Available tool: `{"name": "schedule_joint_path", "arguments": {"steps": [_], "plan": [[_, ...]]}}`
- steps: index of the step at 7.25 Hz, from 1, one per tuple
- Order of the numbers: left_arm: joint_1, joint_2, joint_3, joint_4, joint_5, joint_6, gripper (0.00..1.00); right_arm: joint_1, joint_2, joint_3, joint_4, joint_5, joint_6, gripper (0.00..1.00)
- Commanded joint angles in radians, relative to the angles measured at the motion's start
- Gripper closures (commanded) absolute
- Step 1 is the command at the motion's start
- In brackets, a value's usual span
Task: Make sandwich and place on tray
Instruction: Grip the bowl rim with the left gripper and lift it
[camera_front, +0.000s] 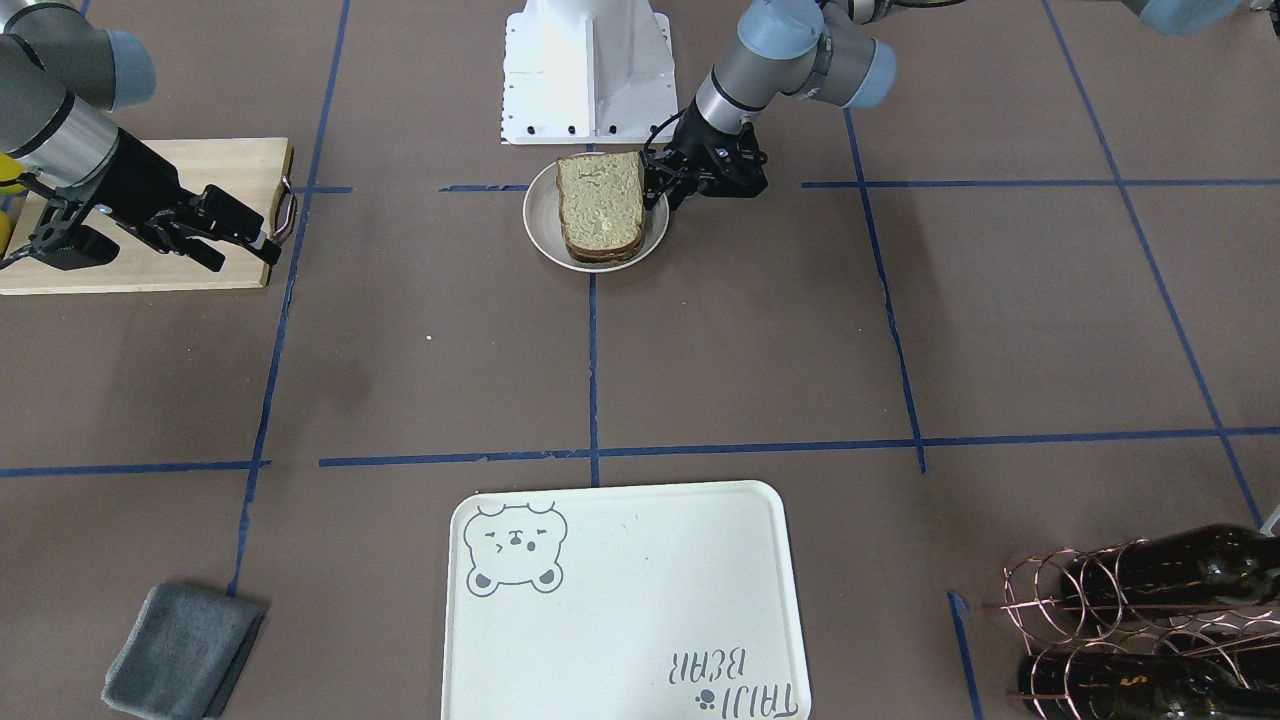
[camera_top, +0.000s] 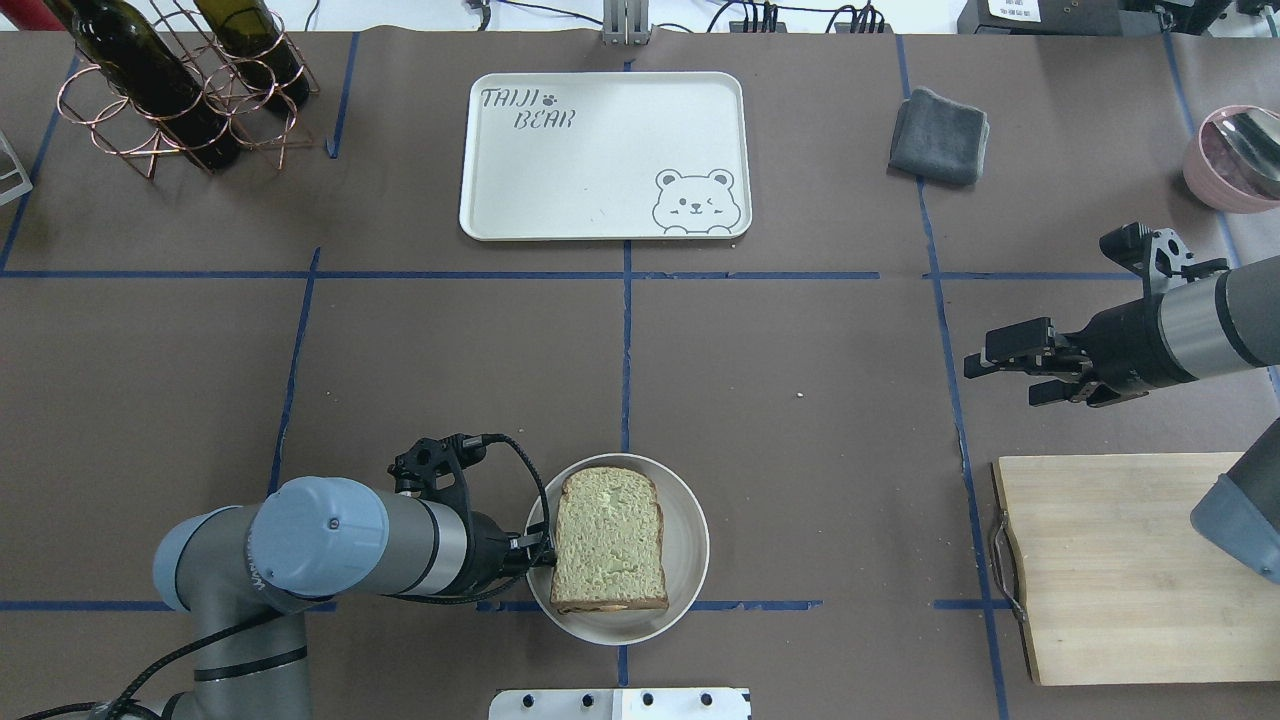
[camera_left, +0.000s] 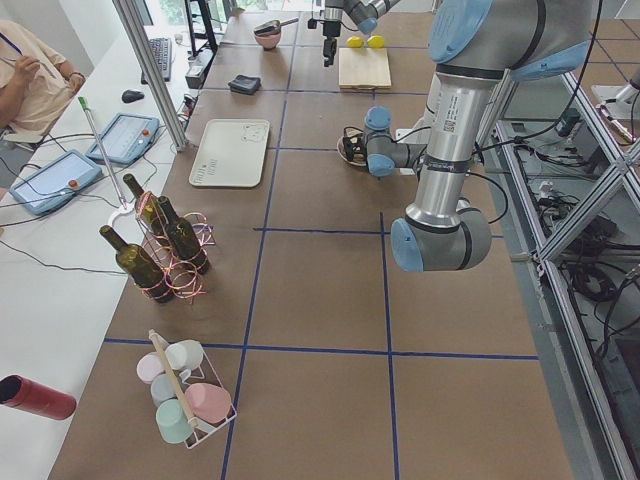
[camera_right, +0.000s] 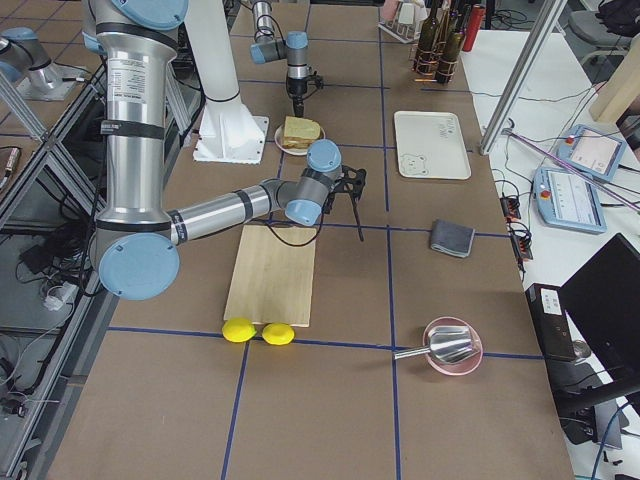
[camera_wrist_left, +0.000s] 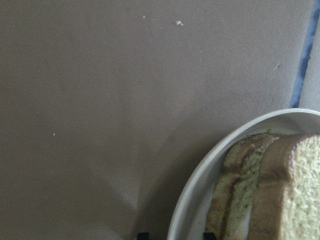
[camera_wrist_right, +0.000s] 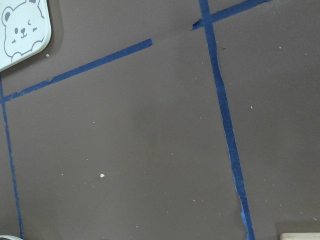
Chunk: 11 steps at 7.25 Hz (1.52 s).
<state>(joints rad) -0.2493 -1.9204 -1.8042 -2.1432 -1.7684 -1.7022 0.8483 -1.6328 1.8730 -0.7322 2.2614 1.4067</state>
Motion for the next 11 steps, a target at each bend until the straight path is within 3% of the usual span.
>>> {"name": "schedule_joint_path", "arguments": {"steps": [1, 2, 6, 8, 11], "plan": [[0.002, -0.009, 0.009, 0.0, 0.0, -0.001, 0.68, 0.0, 0.001, 0.001, 0.001, 0.003, 0.0, 0.0], [0.002, -0.011, 0.009, 0.0, 0.0, -0.001, 1.0, 0.0, 0.001, 0.001, 0.002, 0.003, 0.0, 0.0], [-0.004, -0.049, -0.023, -0.023, -0.003, -0.107, 1.0, 0.003, -0.004, 0.003, 0.007, 0.01, 0.0, 0.0], [-0.098, -0.11, 0.014, -0.043, -0.002, -0.206, 1.0, 0.008, -0.012, 0.009, 0.01, 0.012, 0.0, 0.0], [-0.261, -0.291, 0.275, -0.031, 0.003, -0.37, 1.0, 0.028, -0.041, 0.031, 0.014, 0.009, 0.0, 0.0]]}}
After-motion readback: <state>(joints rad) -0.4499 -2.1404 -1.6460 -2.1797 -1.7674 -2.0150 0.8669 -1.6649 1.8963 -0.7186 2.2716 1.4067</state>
